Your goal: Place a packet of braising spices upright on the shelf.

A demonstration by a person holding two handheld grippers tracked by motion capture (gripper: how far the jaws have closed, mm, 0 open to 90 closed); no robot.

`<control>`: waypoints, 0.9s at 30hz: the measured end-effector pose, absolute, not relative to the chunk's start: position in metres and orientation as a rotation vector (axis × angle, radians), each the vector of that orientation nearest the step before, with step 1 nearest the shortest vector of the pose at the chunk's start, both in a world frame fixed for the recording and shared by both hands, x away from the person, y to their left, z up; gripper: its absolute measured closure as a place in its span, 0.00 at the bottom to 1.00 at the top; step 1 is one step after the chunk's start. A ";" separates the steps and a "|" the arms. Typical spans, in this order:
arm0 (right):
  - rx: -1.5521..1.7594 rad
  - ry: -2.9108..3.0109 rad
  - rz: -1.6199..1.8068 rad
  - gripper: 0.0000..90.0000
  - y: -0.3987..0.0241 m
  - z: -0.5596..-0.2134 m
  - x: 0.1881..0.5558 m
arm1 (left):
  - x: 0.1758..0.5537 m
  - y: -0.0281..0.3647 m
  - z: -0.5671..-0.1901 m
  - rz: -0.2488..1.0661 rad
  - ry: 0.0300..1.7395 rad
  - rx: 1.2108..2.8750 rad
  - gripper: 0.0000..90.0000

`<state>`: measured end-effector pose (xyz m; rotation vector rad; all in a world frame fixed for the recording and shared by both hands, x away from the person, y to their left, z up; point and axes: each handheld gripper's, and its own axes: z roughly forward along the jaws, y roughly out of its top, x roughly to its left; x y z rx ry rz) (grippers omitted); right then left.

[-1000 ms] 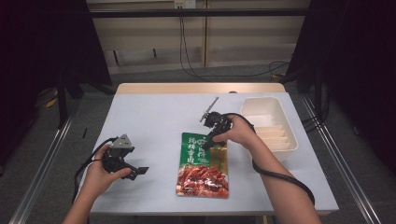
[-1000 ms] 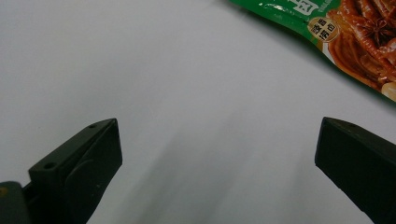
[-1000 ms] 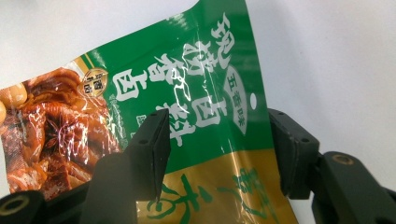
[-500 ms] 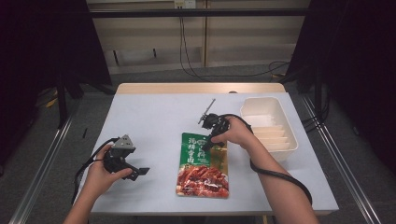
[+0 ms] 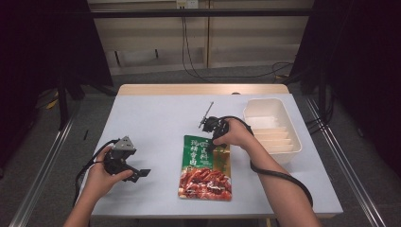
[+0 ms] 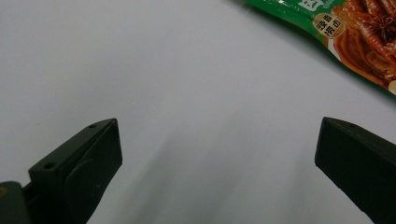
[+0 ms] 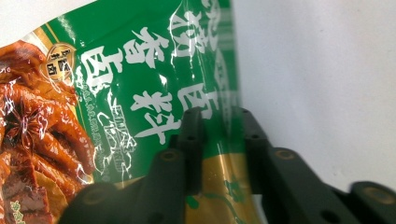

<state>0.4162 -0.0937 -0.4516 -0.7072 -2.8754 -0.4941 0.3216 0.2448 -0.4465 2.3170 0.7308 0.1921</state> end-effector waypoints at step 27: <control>-0.769 -2.844 -0.397 1.00 -0.098 -0.382 0.413 | 0.321 0.246 -0.442 0.207 0.723 2.315 0.01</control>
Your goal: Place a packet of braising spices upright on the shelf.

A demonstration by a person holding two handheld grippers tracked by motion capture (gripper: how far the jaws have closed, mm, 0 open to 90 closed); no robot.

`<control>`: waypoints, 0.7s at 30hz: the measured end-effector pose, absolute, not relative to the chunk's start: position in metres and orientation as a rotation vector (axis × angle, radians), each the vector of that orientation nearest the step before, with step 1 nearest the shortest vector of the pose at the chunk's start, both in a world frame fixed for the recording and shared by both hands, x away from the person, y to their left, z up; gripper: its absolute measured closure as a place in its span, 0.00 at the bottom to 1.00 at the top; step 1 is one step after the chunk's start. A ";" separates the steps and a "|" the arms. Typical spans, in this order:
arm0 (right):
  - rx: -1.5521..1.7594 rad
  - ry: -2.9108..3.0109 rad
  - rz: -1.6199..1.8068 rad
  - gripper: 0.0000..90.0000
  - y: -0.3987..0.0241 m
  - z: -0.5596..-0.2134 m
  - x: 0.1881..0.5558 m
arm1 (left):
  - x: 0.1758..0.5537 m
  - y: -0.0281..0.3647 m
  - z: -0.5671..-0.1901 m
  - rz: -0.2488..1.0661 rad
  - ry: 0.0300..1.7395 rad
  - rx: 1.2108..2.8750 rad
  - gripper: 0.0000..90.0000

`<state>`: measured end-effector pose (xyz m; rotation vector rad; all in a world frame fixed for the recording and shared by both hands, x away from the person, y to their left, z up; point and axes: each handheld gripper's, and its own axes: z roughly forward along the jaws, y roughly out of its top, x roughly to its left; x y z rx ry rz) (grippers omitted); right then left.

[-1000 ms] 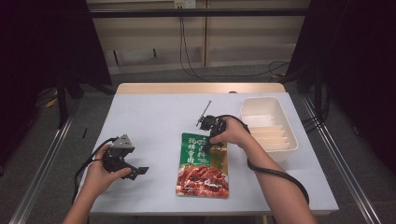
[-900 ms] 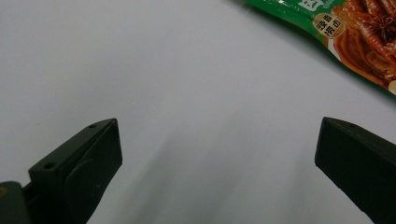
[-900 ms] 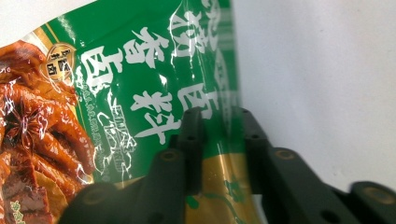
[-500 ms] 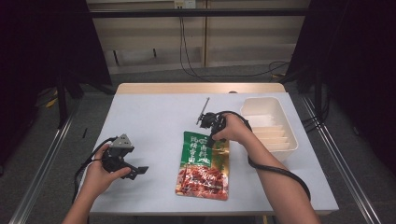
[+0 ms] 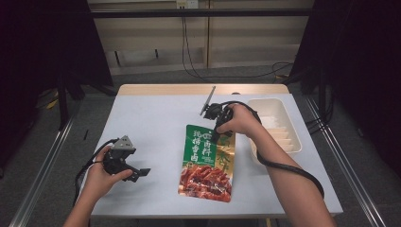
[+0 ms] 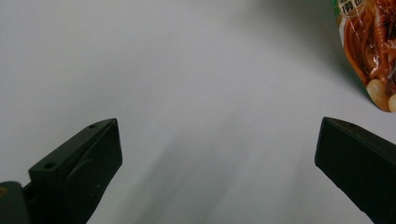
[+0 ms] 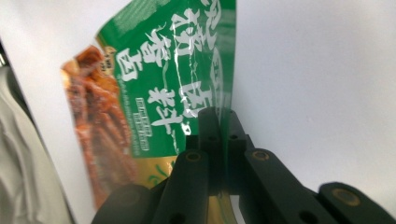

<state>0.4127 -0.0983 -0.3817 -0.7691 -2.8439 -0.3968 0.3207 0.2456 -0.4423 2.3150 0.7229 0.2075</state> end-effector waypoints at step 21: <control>-0.751 -2.878 -0.379 1.00 -0.090 -0.303 0.400 | 0.319 0.243 -0.443 0.199 0.733 2.292 0.01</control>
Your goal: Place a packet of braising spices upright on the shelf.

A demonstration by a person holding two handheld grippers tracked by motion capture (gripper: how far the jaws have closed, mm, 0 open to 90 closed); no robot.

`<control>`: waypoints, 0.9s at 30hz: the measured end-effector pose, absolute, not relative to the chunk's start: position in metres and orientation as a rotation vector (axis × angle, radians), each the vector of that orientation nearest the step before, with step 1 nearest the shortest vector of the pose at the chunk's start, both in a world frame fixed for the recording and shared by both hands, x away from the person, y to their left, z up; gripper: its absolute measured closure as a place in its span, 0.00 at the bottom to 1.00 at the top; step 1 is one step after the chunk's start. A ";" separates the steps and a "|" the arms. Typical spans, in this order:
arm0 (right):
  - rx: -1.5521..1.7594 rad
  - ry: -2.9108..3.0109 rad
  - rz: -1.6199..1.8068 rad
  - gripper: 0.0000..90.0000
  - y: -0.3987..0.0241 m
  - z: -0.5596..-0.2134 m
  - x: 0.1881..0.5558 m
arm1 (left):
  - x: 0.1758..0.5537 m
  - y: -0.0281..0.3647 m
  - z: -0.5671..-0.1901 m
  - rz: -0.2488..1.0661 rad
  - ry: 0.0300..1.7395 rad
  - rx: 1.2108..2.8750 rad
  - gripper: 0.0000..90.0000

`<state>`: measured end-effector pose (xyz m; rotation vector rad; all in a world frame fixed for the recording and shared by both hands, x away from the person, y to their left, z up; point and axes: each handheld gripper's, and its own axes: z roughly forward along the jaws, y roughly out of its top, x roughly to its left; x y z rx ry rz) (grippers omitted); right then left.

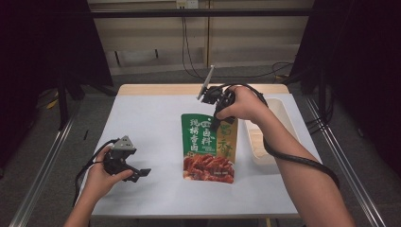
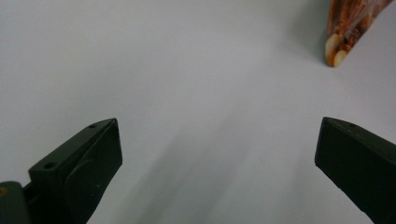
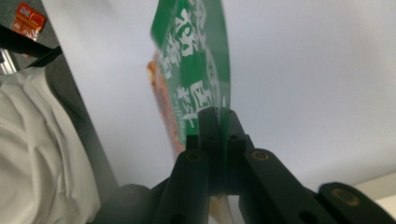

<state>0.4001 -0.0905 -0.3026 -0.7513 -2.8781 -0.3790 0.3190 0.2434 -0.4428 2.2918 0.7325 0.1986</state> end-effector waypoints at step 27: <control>-0.819 -2.996 -0.327 1.00 -0.101 -0.241 0.417 | 0.320 0.247 -0.442 0.166 0.742 2.290 0.01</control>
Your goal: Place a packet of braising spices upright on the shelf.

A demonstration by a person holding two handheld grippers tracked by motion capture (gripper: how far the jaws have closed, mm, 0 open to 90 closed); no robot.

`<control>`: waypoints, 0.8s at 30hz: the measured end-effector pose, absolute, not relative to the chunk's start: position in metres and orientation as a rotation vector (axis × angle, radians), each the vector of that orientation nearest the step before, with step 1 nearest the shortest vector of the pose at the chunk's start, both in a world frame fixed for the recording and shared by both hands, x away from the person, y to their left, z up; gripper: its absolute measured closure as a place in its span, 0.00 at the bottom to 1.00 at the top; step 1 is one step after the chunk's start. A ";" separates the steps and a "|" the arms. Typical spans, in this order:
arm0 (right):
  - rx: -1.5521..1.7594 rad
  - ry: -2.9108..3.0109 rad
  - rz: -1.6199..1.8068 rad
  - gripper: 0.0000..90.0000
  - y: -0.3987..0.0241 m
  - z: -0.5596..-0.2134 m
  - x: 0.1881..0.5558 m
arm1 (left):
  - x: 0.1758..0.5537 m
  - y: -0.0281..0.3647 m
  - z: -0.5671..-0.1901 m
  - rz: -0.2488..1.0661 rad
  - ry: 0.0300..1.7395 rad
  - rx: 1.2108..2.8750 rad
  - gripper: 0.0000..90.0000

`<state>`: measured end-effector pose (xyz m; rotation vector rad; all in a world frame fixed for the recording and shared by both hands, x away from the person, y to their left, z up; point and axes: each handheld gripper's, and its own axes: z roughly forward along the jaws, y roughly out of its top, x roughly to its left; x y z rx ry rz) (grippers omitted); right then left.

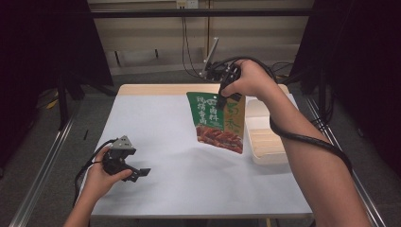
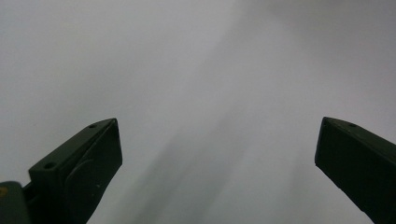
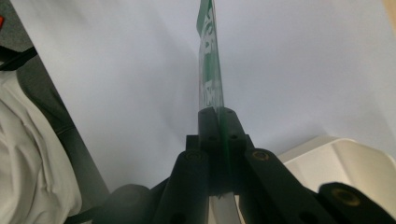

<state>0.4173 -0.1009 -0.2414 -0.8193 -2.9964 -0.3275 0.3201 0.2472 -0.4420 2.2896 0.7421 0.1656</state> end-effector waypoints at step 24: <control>-0.845 -2.989 -0.377 1.00 -0.132 -0.228 0.454 | 0.321 0.254 -0.444 0.120 0.775 2.262 0.00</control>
